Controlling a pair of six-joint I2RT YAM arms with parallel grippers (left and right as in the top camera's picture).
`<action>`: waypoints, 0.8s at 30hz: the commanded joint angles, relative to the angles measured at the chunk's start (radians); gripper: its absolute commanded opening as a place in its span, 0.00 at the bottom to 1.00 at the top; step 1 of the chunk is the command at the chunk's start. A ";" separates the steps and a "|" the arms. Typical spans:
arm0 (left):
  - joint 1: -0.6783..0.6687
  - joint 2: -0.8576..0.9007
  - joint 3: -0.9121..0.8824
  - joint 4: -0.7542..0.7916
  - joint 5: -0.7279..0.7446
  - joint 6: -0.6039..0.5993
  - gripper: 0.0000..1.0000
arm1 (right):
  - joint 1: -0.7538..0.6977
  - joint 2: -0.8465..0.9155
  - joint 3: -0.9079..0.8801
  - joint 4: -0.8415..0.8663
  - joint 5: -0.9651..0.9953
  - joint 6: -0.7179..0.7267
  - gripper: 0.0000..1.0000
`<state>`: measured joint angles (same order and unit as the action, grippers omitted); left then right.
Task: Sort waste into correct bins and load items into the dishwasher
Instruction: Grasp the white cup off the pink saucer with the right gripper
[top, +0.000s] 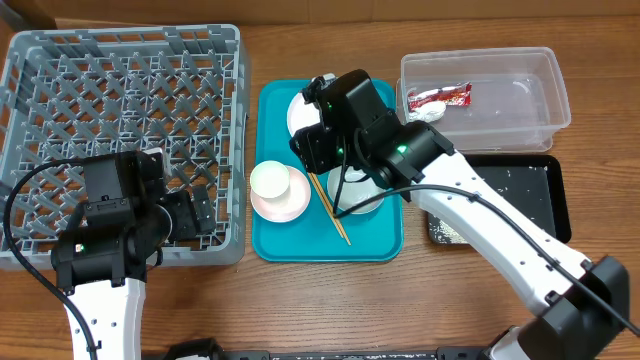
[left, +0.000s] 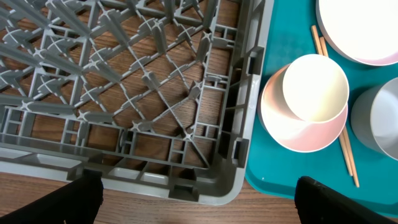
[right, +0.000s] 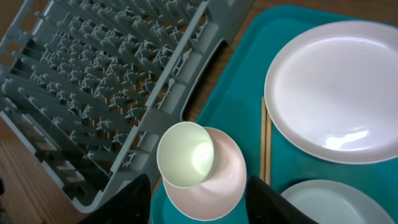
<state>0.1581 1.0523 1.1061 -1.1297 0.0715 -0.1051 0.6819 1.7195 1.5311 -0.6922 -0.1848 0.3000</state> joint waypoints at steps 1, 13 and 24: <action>0.005 0.006 0.020 0.004 0.007 -0.007 1.00 | 0.011 0.070 0.006 0.003 -0.011 0.099 0.49; 0.005 0.006 0.020 0.004 0.007 -0.007 1.00 | 0.063 0.251 0.006 0.003 -0.019 0.172 0.44; 0.005 0.006 0.020 0.003 0.007 -0.007 1.00 | 0.071 0.298 -0.002 -0.009 -0.019 0.210 0.24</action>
<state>0.1581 1.0523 1.1061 -1.1297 0.0715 -0.1051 0.7483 2.0102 1.5307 -0.7044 -0.2058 0.4889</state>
